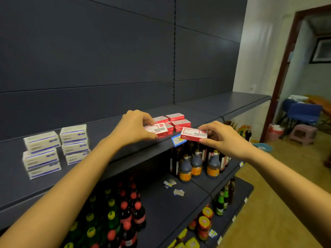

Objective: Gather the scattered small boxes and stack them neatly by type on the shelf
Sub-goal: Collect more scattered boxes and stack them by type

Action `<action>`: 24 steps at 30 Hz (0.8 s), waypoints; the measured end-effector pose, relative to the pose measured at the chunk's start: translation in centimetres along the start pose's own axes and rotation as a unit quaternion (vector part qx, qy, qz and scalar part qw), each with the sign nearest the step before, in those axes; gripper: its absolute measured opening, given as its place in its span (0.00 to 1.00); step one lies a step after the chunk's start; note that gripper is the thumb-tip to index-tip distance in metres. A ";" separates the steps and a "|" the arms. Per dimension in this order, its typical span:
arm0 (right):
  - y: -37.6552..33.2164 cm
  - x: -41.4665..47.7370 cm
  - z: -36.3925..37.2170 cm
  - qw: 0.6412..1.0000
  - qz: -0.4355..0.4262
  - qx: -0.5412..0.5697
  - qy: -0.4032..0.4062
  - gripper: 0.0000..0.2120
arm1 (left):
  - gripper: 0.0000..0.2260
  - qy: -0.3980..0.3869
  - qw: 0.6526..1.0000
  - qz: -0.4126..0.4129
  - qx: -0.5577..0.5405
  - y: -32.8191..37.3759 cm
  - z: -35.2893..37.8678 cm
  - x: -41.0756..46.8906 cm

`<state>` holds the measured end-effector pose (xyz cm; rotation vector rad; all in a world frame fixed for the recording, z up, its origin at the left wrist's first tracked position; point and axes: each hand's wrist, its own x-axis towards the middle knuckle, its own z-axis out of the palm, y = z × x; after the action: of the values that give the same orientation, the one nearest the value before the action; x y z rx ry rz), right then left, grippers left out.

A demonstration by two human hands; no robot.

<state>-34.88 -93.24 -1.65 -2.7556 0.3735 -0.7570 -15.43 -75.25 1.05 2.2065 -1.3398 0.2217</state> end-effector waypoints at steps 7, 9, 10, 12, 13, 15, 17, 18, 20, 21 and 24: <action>5.4 6.7 0.6 0.998 -0.030 -0.035 -0.031 0.22 | 0.16 0.009 1.000 -0.030 0.004 -0.9 3.4 5.6; 6.6 8.3 0.8 0.999 -0.028 -0.008 -0.032 0.22 | 0.17 0.003 0.999 -0.040 0.009 -1.2 4.0 6.7; 7.1 8.9 0.9 0.999 -0.025 0.011 -0.035 0.20 | 0.17 -0.001 0.999 -0.044 0.013 -1.3 4.2 7.1; 8.0 10.1 1.5 0.998 -0.030 0.039 -0.043 0.17 | 0.17 -0.007 0.998 -0.056 0.024 -1.5 4.6 7.8; 8.3 10.5 1.8 0.997 -0.034 0.047 -0.045 0.15 | 0.16 -0.010 0.998 -0.058 0.028 -1.6 4.7 7.9; 9.1 11.6 2.4 0.996 -0.044 0.066 -0.050 0.11 | 0.15 -0.014 0.997 -0.067 0.028 -1.8 4.9 8.3; 9.8 12.6 2.9 0.993 -0.056 0.079 -0.061 0.08 | 0.15 -0.017 0.997 -0.077 0.023 -1.7 5.2 8.4; 10.1 13.1 3.2 0.992 -0.063 0.084 -0.067 0.07 | 0.15 -0.015 0.996 -0.080 0.023 -1.7 5.3 8.3; 10.7 13.9 3.6 0.988 -0.083 0.101 -0.081 0.06 | 0.15 -0.003 0.996 -0.082 0.036 -1.6 5.6 8.0; 10.9 14.2 3.8 0.986 -0.093 0.111 -0.087 0.06 | 0.16 0.008 0.995 -0.082 0.051 -1.4 5.6 7.9; 11.7 15.1 4.3 0.979 -0.126 0.123 -0.106 0.06 | 0.16 0.051 0.990 -0.089 0.094 -1.0 5.0 7.4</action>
<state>-22.06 -108.07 -1.92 -2.6374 -0.1091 -0.5149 -11.64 -83.30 -0.48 2.4193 -1.0983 0.4024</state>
